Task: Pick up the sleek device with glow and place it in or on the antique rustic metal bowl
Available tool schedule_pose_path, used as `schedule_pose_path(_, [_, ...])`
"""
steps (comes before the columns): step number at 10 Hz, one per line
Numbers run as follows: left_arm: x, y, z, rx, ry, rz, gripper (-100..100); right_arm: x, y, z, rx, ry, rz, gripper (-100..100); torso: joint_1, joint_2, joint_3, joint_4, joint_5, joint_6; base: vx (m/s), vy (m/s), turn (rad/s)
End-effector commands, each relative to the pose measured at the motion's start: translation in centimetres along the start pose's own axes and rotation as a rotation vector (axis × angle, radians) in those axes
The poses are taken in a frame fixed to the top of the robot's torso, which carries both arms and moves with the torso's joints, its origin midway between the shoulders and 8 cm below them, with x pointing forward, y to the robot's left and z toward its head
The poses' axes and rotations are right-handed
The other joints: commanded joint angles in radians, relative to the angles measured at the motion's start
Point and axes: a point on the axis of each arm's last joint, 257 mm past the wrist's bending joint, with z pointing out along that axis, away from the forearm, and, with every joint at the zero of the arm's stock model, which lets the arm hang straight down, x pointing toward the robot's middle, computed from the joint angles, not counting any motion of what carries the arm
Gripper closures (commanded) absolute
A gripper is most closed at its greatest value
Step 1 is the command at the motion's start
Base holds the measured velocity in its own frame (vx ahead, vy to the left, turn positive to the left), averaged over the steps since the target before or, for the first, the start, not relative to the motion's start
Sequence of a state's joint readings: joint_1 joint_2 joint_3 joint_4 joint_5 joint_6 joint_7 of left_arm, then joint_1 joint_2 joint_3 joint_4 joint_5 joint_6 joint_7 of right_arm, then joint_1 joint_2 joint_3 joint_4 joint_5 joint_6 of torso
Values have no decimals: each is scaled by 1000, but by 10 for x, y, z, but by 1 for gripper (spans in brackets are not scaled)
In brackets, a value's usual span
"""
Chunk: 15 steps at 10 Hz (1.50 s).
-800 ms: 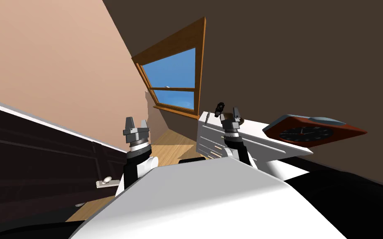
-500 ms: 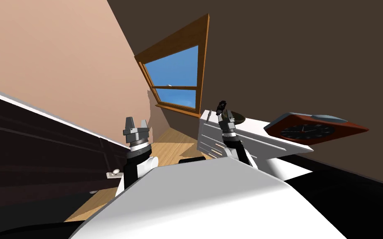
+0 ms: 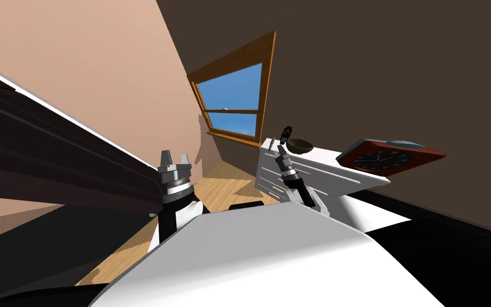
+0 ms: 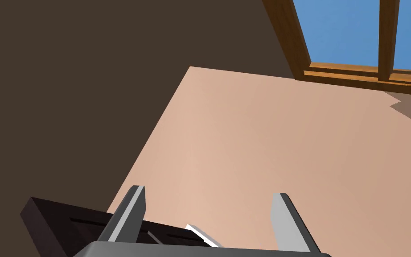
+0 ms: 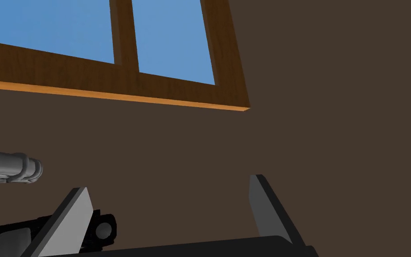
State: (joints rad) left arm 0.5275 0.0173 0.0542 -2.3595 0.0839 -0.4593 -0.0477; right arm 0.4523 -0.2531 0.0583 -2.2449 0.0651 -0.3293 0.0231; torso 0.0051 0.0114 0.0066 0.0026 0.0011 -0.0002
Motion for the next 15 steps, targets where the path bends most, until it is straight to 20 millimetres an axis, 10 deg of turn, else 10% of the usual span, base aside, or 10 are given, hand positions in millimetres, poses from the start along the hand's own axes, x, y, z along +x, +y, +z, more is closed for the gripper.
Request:
schedule_pose_path(1, [0, 0, 0, 0, 0, 0, 0, 2, -6, 0, 8, 28, -31, -100, 0, 0, 0, 0, 0, 0, -111, 71, 44])
schedule_pose_path(15, [0, 0, 0, 0, 0, 0, 0, 45, -112, -27, 92, 461, -578, -100, -1, -3, -2, -1, 0, 0, -115, 74, 104])
